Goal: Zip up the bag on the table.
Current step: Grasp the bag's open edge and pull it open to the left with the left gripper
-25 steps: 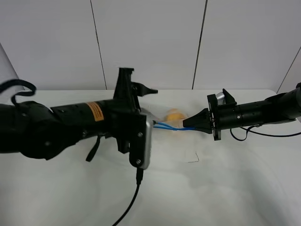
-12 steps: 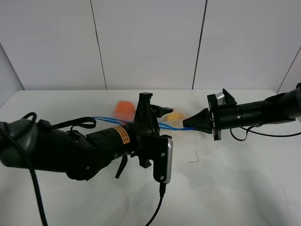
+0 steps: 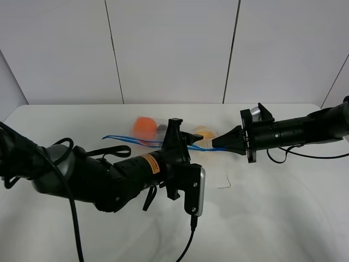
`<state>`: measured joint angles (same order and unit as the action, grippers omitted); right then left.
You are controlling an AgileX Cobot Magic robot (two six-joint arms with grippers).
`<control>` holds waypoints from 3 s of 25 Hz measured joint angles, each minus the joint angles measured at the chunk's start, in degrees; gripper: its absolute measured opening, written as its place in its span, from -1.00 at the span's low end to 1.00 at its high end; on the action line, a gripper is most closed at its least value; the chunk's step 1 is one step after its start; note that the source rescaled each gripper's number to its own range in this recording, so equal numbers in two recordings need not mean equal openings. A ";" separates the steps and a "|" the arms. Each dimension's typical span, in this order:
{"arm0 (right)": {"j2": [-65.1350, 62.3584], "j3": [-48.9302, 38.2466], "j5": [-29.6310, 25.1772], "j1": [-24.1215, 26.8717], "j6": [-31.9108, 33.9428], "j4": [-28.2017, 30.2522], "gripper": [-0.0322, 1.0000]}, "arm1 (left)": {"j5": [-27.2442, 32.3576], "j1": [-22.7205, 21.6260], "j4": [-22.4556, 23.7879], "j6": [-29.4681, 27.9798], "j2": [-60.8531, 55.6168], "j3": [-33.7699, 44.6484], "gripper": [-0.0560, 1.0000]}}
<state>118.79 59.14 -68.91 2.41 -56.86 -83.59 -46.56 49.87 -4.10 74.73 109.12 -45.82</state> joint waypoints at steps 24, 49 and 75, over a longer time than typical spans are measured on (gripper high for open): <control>0.00 0.00 0.00 0.00 0.00 0.05 -0.94 | -2.54 -0.06 0.16 -0.22 5.38 -4.33 0.13; 0.00 0.00 0.00 0.00 0.00 0.19 -0.94 | -2.31 -0.06 0.06 -0.05 5.38 -4.33 -0.88; 0.00 0.00 -0.88 -0.05 0.00 0.04 -0.94 | -4.22 -3.10 -8.68 7.99 1.04 3.21 -0.88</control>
<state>118.79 59.14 -69.79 2.36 -56.86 -83.55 -50.78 46.77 -12.78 82.73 110.15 -42.61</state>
